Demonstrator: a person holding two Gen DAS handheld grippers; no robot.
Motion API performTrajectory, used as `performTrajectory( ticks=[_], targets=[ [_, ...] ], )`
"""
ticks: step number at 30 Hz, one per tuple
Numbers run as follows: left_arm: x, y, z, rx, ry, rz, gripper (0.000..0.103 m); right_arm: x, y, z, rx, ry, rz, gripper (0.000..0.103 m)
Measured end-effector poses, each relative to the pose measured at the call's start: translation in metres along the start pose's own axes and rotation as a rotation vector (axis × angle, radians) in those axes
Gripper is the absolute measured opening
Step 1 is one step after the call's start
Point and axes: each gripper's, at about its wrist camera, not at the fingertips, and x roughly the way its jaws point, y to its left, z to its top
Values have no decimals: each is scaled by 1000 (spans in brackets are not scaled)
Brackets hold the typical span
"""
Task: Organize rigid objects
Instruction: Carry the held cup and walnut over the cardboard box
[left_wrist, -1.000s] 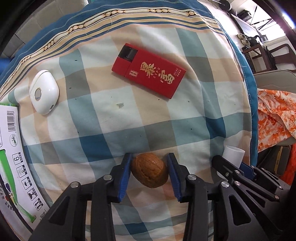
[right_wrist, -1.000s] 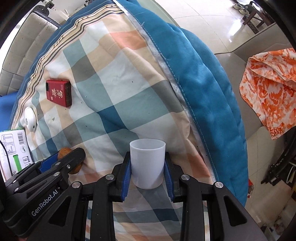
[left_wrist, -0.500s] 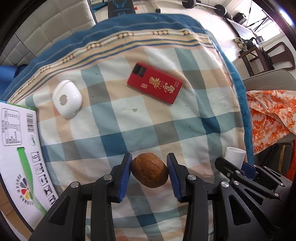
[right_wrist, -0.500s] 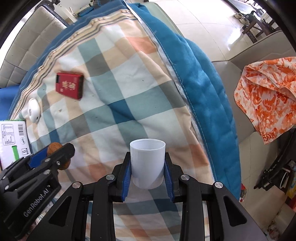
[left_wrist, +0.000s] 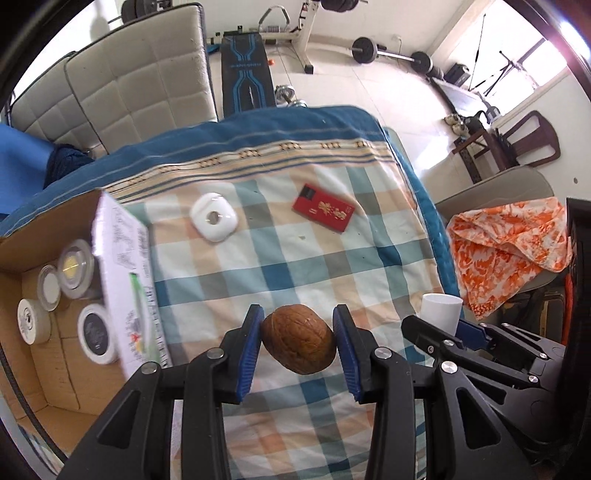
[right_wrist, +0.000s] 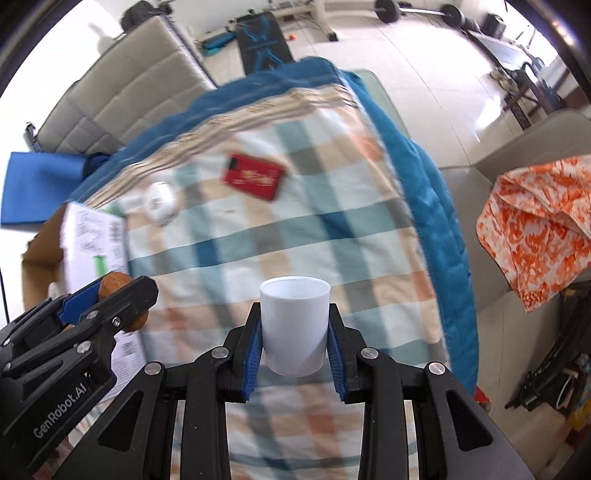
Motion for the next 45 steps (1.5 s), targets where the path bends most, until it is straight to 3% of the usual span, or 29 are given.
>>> performTrajectory(
  ticks=[12,24,33,45],
  targets=[
    [-75,101,-41,-87,-88,8,36,-34,144,-48,-152,-39,103,33],
    [-114,224,-83,-193,-132,81,36,-10,294,-86,-298,8,160,33],
    [-96,295,-99,-262,-91,117,36,42,350,-95,-346,62,147,33],
    [-23,343,-101,-320,52,101,36,127,361,-89,-320,158,116,34]
  ],
)
